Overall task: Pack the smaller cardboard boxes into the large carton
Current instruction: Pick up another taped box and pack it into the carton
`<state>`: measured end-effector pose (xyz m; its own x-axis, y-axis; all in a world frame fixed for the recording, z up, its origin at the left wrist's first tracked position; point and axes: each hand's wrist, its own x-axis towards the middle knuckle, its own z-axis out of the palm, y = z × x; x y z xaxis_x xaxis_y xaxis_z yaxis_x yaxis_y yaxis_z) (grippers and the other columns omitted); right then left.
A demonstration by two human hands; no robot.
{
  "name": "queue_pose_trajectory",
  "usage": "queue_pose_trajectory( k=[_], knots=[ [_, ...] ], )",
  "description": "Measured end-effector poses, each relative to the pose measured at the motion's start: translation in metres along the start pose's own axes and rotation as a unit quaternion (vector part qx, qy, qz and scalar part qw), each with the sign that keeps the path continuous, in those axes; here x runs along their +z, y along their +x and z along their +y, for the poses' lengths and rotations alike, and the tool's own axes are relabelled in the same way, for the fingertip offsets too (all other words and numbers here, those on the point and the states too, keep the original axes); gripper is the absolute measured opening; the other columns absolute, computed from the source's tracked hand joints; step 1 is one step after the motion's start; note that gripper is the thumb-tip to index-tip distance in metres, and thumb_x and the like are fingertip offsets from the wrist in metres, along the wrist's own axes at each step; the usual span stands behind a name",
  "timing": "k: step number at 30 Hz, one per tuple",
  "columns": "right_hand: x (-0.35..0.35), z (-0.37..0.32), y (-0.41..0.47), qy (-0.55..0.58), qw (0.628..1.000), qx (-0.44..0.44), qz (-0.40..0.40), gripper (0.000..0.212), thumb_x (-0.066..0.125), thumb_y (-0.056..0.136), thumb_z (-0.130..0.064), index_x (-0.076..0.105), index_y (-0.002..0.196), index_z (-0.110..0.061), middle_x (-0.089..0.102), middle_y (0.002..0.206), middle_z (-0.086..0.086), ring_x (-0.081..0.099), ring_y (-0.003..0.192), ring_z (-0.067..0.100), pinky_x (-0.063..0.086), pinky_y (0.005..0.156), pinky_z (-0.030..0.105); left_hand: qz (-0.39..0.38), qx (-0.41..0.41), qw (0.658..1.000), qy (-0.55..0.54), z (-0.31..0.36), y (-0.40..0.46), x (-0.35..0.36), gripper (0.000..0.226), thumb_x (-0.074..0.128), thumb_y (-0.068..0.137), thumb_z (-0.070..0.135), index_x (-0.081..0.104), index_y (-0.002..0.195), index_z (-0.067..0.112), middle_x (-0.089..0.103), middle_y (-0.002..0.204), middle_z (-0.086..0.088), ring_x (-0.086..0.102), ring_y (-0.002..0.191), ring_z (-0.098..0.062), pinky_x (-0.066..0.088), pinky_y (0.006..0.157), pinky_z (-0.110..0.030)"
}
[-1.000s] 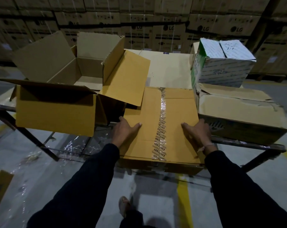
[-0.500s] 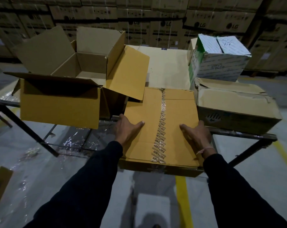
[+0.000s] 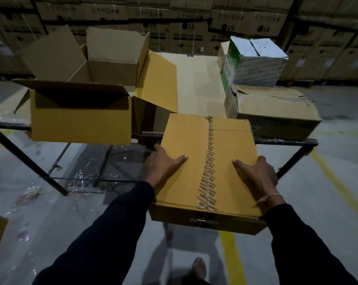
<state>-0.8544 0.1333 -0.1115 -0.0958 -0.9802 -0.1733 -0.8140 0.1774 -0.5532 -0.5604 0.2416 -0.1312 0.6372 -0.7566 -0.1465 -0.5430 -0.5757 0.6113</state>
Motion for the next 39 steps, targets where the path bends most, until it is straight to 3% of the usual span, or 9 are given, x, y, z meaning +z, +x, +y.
queue_pose_trajectory(
  k=[6,15,22,25,28,32,36,39],
  knots=[
    [-0.022,0.023,-0.05,-0.017,0.999,0.023,0.029,0.088,0.07,0.078,-0.079,0.049,0.135,-0.014,0.062,0.127,0.013,0.062,0.116,0.038,0.054,0.094,0.05,0.003,0.04,0.999,0.012,0.001,-0.045,-0.005,0.118,0.065,0.067,0.087,0.028,0.147,0.009,0.056,0.133,-0.01,0.063,0.113,-0.031,0.053,0.084,-0.038],
    [-0.066,0.024,-0.09,0.003,0.995,-0.001,0.099,0.081,0.07,0.081,-0.075,0.049,0.129,-0.013,0.063,0.121,0.012,0.063,0.111,0.036,0.047,0.08,0.04,0.024,0.112,0.993,-0.026,0.031,-0.078,-0.035,0.106,0.069,0.07,0.081,0.035,0.139,0.009,0.054,0.13,-0.014,0.06,0.114,-0.033,0.054,0.092,-0.047],
    [-0.097,0.013,-0.111,0.025,0.987,-0.017,0.159,0.08,0.069,0.081,-0.075,0.051,0.13,-0.014,0.064,0.119,0.013,0.063,0.109,0.036,0.043,0.077,0.038,0.053,0.161,0.985,-0.036,0.055,-0.086,-0.065,0.094,0.069,0.073,0.079,0.036,0.132,0.014,0.05,0.11,0.0,0.051,0.091,-0.019,0.041,0.072,-0.032],
    [-0.108,-0.007,-0.113,0.038,0.981,-0.032,0.187,0.078,0.07,0.082,-0.074,0.053,0.129,-0.014,0.064,0.118,0.013,0.061,0.107,0.035,0.041,0.077,0.037,0.07,0.194,0.977,-0.056,0.065,-0.08,-0.087,0.095,0.07,0.075,0.077,0.033,0.136,0.014,0.047,0.114,0.003,0.049,0.096,-0.016,0.042,0.076,-0.032],
    [-0.12,-0.037,-0.109,0.052,0.978,-0.045,0.195,0.077,0.07,0.082,-0.074,0.052,0.128,-0.015,0.062,0.118,0.013,0.058,0.103,0.033,0.04,0.077,0.038,0.091,0.188,0.978,-0.023,0.08,-0.066,-0.117,0.097,0.067,0.074,0.08,0.034,0.133,0.011,0.052,0.112,-0.004,0.055,0.094,-0.021,0.046,0.07,-0.033],
    [-0.135,-0.085,-0.094,0.072,0.974,-0.068,0.204,0.083,0.07,0.08,-0.077,0.051,0.132,-0.015,0.061,0.124,0.014,0.059,0.114,0.036,0.034,0.076,0.038,0.116,0.195,0.974,-0.003,0.101,-0.032,-0.158,0.102,0.064,0.071,0.085,0.035,0.132,0.009,0.057,0.115,-0.01,0.06,0.093,-0.026,0.046,0.062,-0.032],
    [-0.153,-0.13,-0.068,0.096,0.966,-0.096,0.221,0.084,0.071,0.078,-0.077,0.052,0.133,-0.017,0.063,0.127,0.013,0.06,0.116,0.036,0.042,0.082,0.038,0.16,0.216,0.963,-0.015,0.129,0.005,-0.191,0.108,0.063,0.068,0.089,0.035,0.134,0.009,0.058,0.121,-0.011,0.061,0.101,-0.03,0.045,0.068,-0.034],
    [-0.167,-0.165,-0.045,0.109,0.962,-0.089,0.236,0.083,0.072,0.078,-0.076,0.053,0.132,-0.015,0.062,0.127,0.016,0.06,0.116,0.037,0.051,0.092,0.046,0.172,0.24,0.955,-0.029,0.155,0.035,-0.213,0.11,0.063,0.066,0.09,0.034,0.135,0.01,0.058,0.122,-0.011,0.061,0.103,-0.03,0.049,0.073,-0.036]
  ],
)
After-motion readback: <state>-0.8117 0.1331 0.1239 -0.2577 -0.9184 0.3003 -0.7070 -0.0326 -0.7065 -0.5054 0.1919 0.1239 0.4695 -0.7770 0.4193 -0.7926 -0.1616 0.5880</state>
